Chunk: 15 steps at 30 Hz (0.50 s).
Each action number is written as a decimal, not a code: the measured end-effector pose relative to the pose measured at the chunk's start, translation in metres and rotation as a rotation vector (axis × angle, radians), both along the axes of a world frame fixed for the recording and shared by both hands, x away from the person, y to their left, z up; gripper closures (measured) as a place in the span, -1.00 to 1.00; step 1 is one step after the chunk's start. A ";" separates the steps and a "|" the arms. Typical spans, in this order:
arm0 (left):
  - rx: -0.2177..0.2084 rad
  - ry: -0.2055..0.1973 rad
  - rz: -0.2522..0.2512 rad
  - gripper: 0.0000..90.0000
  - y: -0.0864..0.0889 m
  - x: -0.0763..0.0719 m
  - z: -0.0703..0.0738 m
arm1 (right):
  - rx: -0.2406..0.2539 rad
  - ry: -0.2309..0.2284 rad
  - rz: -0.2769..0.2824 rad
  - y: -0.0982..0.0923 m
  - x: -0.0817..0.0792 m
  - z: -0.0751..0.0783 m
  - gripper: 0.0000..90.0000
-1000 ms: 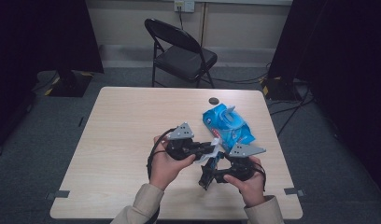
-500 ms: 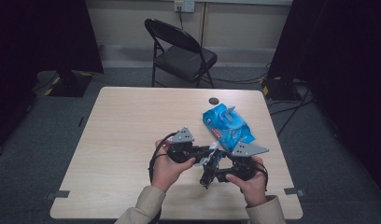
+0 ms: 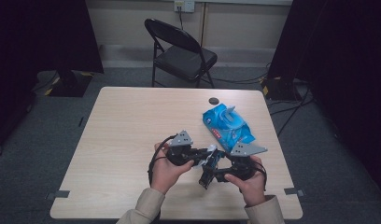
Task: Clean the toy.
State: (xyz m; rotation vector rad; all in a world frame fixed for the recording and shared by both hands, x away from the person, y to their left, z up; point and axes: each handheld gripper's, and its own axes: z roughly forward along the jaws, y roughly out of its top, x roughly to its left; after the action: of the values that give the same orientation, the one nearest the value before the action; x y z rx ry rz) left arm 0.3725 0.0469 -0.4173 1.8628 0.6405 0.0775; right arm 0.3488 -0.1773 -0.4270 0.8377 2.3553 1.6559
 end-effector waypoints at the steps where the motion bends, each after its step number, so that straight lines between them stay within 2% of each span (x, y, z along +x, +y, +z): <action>1: 0.002 0.002 -0.001 0.84 0.000 0.000 -0.001 | 0.001 -0.001 0.001 0.000 0.000 0.000 -0.42; 6: 0.017 0.013 -0.003 0.84 -0.001 -0.001 -0.007 | 0.004 0.002 0.000 -0.001 0.000 0.000 -0.42; 15: 0.043 0.049 -0.003 0.84 -0.001 -0.004 -0.027 | 0.019 -0.003 -0.009 -0.004 0.000 0.004 -0.42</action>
State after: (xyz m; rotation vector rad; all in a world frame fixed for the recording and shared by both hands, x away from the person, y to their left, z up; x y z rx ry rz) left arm 0.3687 0.0460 -0.4443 1.9120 0.6742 0.0435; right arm 0.3488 -0.1816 -0.4234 0.8470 2.3337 1.6778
